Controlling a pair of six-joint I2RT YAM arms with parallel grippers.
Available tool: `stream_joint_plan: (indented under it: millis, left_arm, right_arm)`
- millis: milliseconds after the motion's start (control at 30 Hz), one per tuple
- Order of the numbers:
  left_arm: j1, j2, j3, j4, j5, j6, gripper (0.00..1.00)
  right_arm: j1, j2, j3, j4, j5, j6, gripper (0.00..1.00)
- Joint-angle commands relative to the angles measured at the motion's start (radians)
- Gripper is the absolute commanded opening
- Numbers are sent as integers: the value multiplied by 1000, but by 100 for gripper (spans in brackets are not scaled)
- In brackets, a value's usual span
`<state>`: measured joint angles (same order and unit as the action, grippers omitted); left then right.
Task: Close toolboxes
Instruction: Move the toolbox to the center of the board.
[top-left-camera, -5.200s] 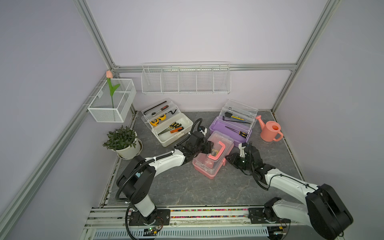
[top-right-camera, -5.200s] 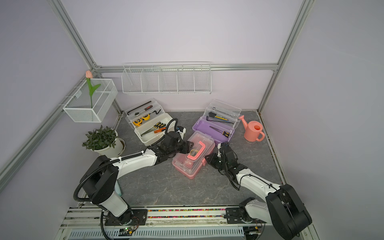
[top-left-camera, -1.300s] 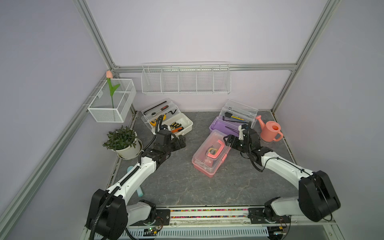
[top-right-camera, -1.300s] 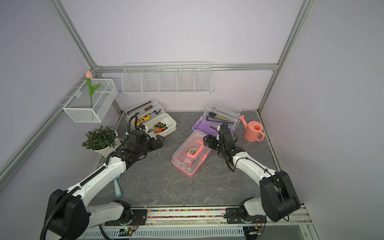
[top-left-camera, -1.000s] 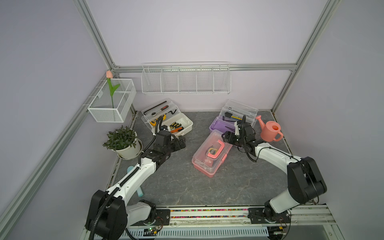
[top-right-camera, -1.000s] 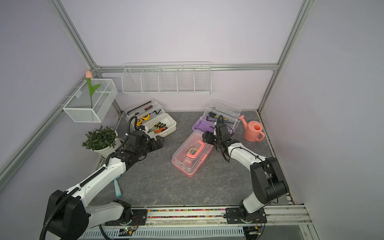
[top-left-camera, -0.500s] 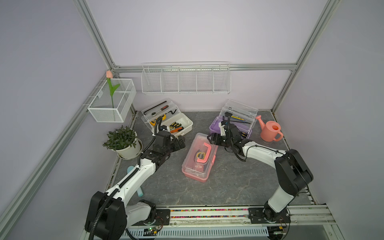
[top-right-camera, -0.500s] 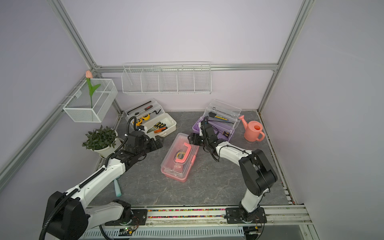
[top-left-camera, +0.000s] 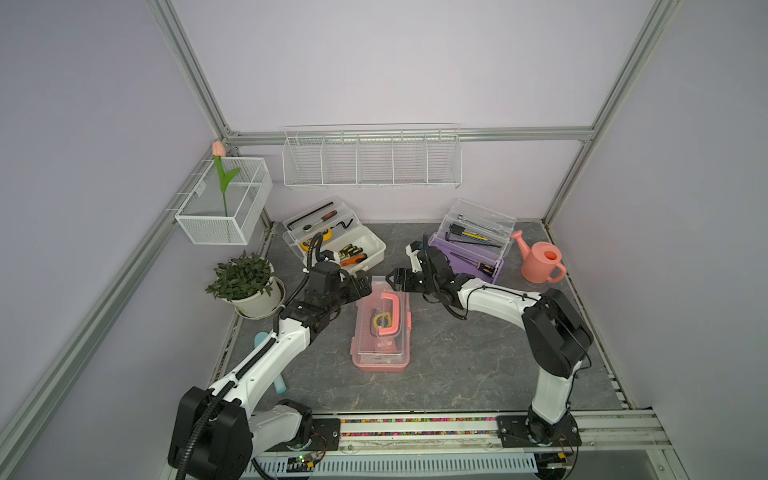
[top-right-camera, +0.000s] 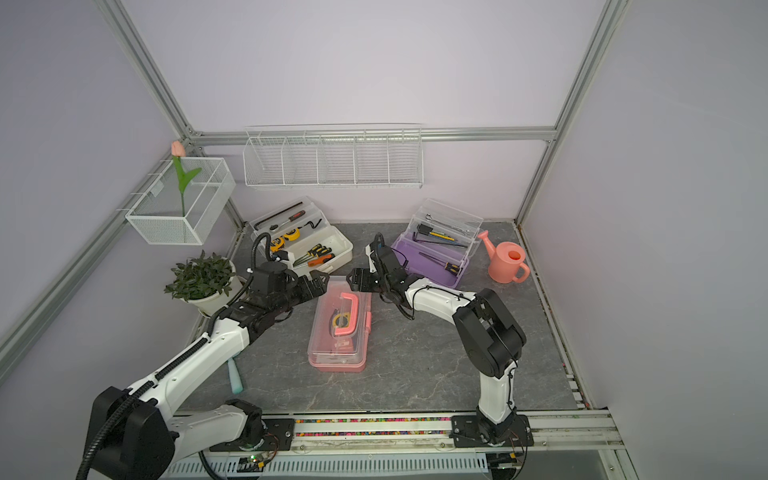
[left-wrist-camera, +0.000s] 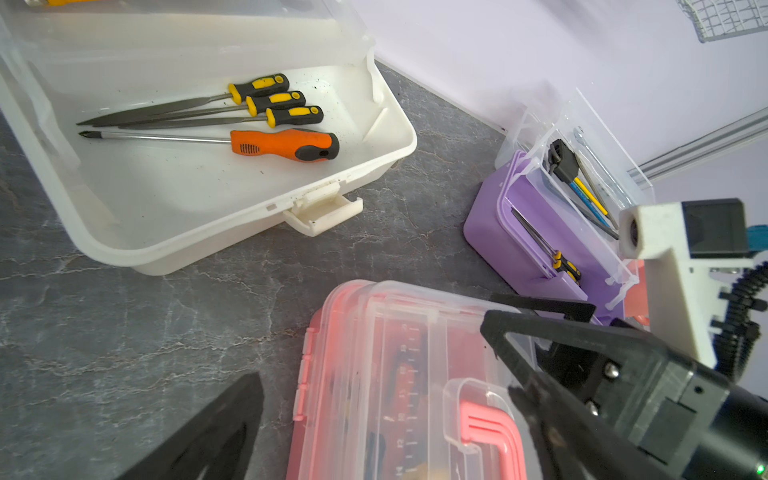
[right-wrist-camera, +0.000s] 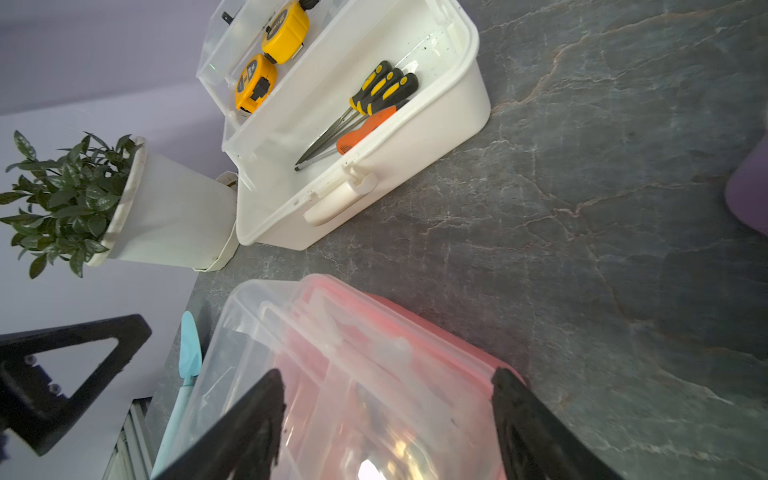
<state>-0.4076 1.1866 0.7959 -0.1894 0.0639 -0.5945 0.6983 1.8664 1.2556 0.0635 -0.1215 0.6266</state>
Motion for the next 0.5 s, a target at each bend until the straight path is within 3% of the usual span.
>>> stream_joint_plan:
  millis: [0, 233, 467]
  left_arm:
    - [5, 3, 19, 34, 74, -2, 99]
    - [3, 54, 49, 92, 197, 20, 99]
    - [2, 56, 52, 93, 205, 25, 99]
  right_arm:
    - [-38, -97, -7, -91, 49, -49, 81]
    - [-181, -238, -70, -260, 122, -187, 81]
    - [-267, -152, 71, -426, 100, -385, 80]
